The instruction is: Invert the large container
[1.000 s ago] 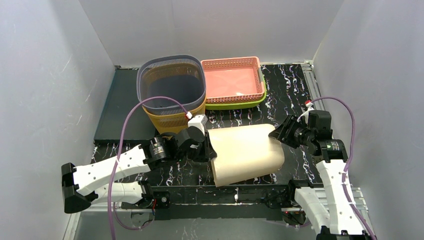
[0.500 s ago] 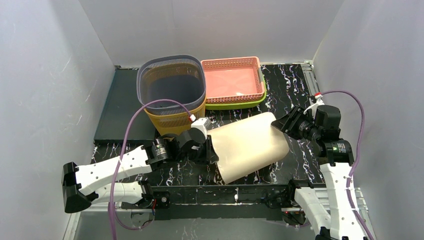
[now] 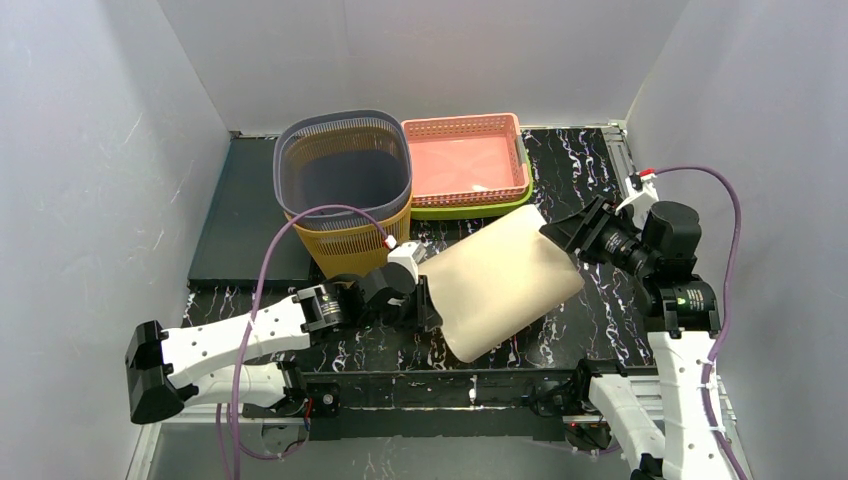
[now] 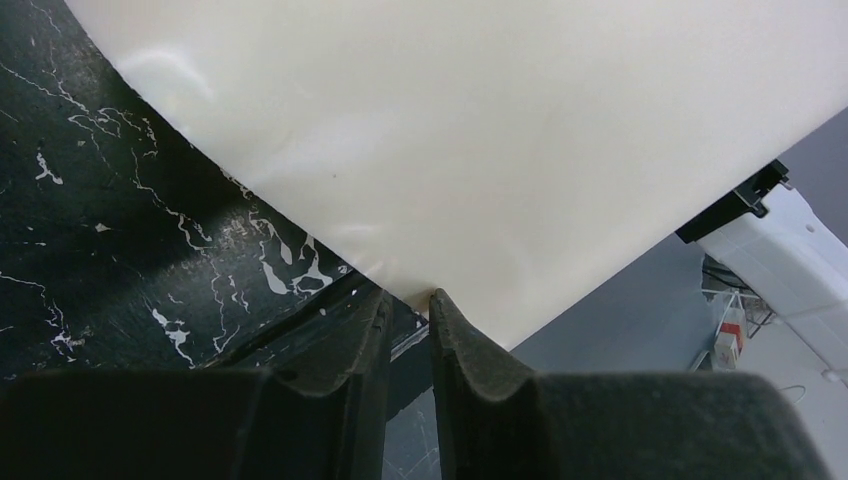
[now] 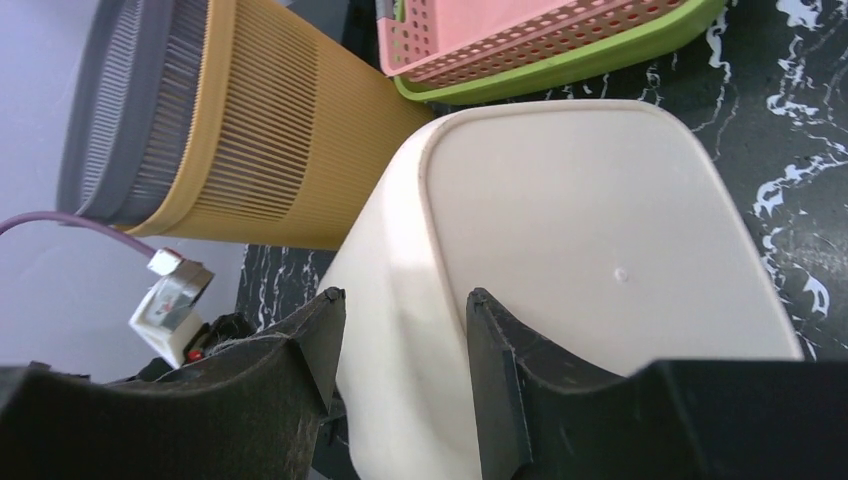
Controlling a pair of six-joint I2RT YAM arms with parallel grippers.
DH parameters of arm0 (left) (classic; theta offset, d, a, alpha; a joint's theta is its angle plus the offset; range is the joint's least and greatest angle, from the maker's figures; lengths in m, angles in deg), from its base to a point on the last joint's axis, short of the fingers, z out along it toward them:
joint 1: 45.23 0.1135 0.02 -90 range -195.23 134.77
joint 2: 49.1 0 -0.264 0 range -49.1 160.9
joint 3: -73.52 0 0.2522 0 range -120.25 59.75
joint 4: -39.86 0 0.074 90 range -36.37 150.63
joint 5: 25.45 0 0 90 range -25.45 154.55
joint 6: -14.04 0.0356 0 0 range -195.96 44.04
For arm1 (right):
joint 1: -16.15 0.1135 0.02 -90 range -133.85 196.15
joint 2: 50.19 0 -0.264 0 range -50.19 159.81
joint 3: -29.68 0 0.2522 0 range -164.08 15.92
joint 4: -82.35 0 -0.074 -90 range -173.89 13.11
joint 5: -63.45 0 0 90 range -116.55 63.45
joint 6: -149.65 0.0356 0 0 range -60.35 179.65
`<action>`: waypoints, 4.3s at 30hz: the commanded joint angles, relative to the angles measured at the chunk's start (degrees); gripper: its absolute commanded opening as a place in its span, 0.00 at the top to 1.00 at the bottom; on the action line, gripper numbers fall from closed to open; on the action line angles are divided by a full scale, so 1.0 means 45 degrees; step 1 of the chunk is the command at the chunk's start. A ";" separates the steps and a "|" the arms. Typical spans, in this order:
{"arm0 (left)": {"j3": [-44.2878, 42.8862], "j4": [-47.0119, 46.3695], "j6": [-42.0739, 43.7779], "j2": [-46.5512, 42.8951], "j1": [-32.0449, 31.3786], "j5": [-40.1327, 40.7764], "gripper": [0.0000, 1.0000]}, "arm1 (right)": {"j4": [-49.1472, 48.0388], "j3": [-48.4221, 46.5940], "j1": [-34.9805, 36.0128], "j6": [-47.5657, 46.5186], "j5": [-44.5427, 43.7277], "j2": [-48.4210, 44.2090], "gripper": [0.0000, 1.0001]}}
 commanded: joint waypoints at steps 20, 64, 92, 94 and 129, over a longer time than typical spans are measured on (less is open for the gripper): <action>0.0611 -0.1499 -0.0550 0.0331 -0.0008 0.1542 0.81 | 0.1351 -0.0588 0.0339 -0.0438 0.3670 0.0709 0.40; 0.1156 0.2539 -0.1551 -0.1641 -0.0010 0.3153 0.77 | 0.3404 -0.5386 1.0500 -0.2180 -0.7056 0.5462 0.29; 0.1725 0.7218 -0.3236 -0.5417 -0.0008 0.4716 0.34 | 0.5633 -0.9639 1.8321 -0.3461 -1.7900 1.0851 0.01; 0.1708 0.7229 -0.3240 -0.5411 -0.0008 0.4738 0.34 | 0.5712 -0.9246 1.8330 -0.3200 -1.8268 1.0834 0.01; 0.0908 0.7031 -0.2662 -0.4402 0.0002 0.4331 0.33 | 0.4716 -0.5541 0.5248 -0.4899 -1.4972 0.6494 0.01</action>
